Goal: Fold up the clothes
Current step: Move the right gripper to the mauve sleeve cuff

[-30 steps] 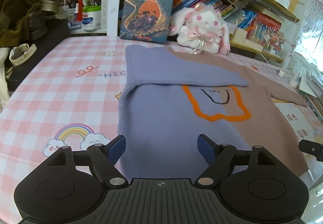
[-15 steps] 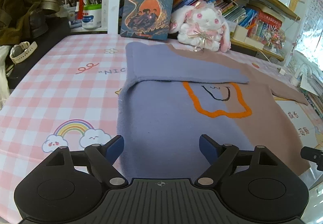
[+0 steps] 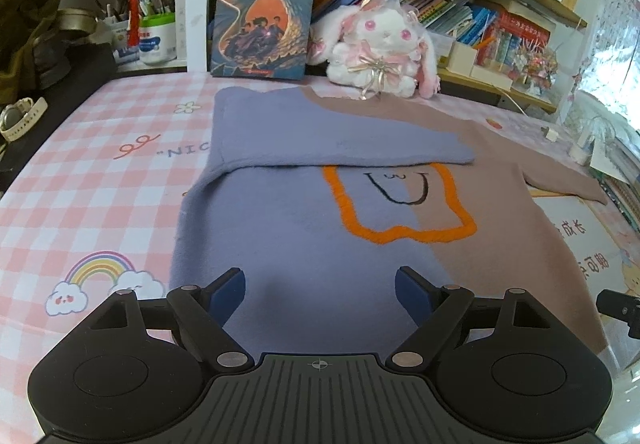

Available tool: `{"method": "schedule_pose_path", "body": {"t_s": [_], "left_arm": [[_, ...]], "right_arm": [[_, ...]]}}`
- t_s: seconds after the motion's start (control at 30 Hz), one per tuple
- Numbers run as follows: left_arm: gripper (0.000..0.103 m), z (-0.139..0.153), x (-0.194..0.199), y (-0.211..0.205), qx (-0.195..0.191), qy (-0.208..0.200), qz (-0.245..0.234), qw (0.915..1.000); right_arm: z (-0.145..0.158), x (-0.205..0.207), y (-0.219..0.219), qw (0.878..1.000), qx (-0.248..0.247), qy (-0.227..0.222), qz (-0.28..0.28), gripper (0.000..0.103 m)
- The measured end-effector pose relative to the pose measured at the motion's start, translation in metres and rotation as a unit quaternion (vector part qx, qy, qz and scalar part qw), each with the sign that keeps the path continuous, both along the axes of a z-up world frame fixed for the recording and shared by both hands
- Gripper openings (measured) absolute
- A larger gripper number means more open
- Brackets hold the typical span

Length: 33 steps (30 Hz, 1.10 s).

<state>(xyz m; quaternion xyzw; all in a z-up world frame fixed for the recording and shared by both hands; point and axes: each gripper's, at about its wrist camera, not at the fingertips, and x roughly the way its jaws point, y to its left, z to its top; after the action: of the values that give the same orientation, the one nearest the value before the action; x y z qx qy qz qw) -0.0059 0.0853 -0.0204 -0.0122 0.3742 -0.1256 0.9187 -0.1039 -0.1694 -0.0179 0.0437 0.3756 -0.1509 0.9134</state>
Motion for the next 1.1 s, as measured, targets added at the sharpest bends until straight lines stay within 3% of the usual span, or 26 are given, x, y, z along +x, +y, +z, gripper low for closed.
{"method": "schedule_pose_path", "body": {"t_s": [0.27,0.6,0.8,1.1], "left_arm": [[0.085,0.000,0.003,-0.054,0.020,0.003,0.048,0.9987],[0.085,-0.003,-0.007,-0.163,0.060,-0.001,0.055,0.9967],[0.085,-0.002,-0.012,-0.184,0.075,0.011,0.097,0.9923],[0.085,-0.003,-0.015,-0.196,0.091,0.027,0.133,0.9865]], "right_arm": [[-0.009,0.026,-0.050,0.999,0.011,-0.004,0.050,0.103],[-0.015,0.070,-0.170,0.995,0.065,-0.001,0.072,0.103],[-0.023,0.093,-0.218,0.992,0.108,0.007,0.065,0.103],[-0.030,0.120,-0.253,0.991,0.123,0.008,0.050,0.103]]}}
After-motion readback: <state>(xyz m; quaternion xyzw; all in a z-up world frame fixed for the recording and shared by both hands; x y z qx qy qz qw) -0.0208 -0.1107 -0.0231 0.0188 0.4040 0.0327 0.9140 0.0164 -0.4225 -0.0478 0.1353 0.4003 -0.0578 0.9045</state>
